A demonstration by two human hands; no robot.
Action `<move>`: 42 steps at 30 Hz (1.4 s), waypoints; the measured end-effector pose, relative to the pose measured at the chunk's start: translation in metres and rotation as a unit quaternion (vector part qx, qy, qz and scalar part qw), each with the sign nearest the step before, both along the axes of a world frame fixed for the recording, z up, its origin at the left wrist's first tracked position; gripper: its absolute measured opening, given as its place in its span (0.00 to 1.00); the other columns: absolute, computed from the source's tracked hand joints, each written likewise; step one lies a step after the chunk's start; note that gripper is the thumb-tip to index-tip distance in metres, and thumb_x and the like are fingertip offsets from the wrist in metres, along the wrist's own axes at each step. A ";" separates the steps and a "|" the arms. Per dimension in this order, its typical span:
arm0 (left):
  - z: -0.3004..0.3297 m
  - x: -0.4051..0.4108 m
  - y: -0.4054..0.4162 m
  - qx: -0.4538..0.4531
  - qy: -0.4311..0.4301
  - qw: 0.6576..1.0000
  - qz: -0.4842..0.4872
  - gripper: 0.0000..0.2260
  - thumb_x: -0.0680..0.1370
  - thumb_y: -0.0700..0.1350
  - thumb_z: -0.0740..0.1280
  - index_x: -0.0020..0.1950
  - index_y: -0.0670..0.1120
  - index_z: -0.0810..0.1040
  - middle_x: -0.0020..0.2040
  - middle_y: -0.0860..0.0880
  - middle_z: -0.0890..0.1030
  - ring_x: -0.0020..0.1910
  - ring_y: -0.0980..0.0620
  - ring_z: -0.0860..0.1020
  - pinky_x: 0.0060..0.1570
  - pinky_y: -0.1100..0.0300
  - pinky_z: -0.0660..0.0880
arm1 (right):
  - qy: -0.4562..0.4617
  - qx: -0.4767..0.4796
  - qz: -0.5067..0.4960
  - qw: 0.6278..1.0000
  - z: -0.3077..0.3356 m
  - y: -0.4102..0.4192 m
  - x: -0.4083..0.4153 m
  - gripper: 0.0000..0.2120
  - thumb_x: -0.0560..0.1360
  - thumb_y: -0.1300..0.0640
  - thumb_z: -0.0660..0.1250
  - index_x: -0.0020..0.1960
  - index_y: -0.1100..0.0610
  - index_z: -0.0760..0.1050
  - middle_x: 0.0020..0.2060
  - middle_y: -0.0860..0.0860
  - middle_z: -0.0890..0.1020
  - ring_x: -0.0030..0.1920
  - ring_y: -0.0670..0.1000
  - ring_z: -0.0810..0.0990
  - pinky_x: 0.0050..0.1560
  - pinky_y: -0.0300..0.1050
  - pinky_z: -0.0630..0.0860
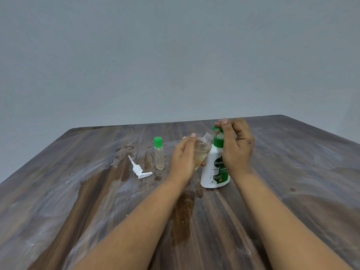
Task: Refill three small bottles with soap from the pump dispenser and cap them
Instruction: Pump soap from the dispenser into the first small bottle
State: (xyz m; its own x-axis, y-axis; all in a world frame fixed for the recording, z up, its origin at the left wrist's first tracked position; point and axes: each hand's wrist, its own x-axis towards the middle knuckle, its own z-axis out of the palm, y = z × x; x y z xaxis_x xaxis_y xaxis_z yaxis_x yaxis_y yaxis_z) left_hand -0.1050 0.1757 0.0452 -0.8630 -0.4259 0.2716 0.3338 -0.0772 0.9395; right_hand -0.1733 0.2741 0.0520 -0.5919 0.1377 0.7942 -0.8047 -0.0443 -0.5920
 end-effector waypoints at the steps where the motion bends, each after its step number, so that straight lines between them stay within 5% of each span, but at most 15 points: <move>1: 0.000 0.000 0.000 0.001 0.000 1.000 0.000 0.14 0.84 0.48 0.58 0.46 0.43 0.79 0.40 0.46 0.81 0.32 0.52 0.78 0.27 0.64 0.75 | -0.005 0.002 0.000 1.000 0.000 0.000 0.000 0.11 0.80 0.52 0.63 0.40 0.44 0.78 0.40 0.50 0.79 0.44 0.47 0.78 0.46 0.41 0.74; 6: 0.001 -0.001 0.002 0.005 0.006 1.000 0.005 0.15 0.84 0.48 0.58 0.44 0.43 0.78 0.39 0.44 0.80 0.32 0.50 0.77 0.26 0.63 0.75 | -0.013 0.022 0.003 1.000 0.004 0.000 -0.002 0.14 0.78 0.57 0.64 0.36 0.46 0.76 0.36 0.47 0.77 0.40 0.42 0.76 0.42 0.33 0.70; 13: 0.000 -0.001 0.000 0.002 0.001 1.000 0.002 0.15 0.84 0.48 0.58 0.46 0.42 0.79 0.39 0.45 0.80 0.33 0.51 0.78 0.27 0.63 0.76 | 0.021 0.015 -0.010 1.000 -0.003 0.000 -0.003 0.11 0.80 0.55 0.63 0.41 0.52 0.79 0.38 0.53 0.78 0.42 0.42 0.76 0.45 0.33 0.71; 26: 0.000 0.000 0.000 0.001 0.005 1.000 0.002 0.15 0.84 0.48 0.58 0.46 0.42 0.79 0.41 0.43 0.80 0.33 0.50 0.77 0.27 0.63 0.76 | 0.013 0.034 -0.011 0.999 0.000 -0.001 -0.004 0.12 0.79 0.55 0.63 0.38 0.48 0.76 0.36 0.49 0.75 0.39 0.41 0.74 0.42 0.34 0.70; 33: -0.001 -0.001 0.000 -0.005 0.008 1.000 -0.001 0.15 0.84 0.48 0.57 0.46 0.43 0.79 0.39 0.45 0.80 0.32 0.51 0.77 0.27 0.63 0.75 | 0.010 0.002 0.001 1.000 0.003 -0.001 -0.001 0.15 0.81 0.46 0.59 0.38 0.40 0.78 0.39 0.51 0.79 0.44 0.55 0.80 0.46 0.52 0.77; 39: -0.001 -0.003 -0.001 -0.001 0.007 1.000 -0.005 0.15 0.84 0.48 0.57 0.44 0.44 0.78 0.38 0.46 0.80 0.31 0.53 0.77 0.27 0.62 0.76 | 0.006 0.017 -0.012 1.000 0.004 -0.002 -0.002 0.13 0.79 0.49 0.61 0.36 0.41 0.76 0.36 0.46 0.77 0.40 0.44 0.78 0.42 0.38 0.72; 42: -0.003 -0.005 -0.002 -0.003 0.008 1.000 -0.004 0.14 0.84 0.48 0.58 0.46 0.42 0.79 0.39 0.45 0.80 0.33 0.52 0.78 0.27 0.62 0.76 | 0.022 0.005 -0.015 1.000 0.002 -0.003 -0.001 0.13 0.81 0.51 0.60 0.39 0.42 0.76 0.38 0.49 0.78 0.42 0.45 0.78 0.44 0.40 0.74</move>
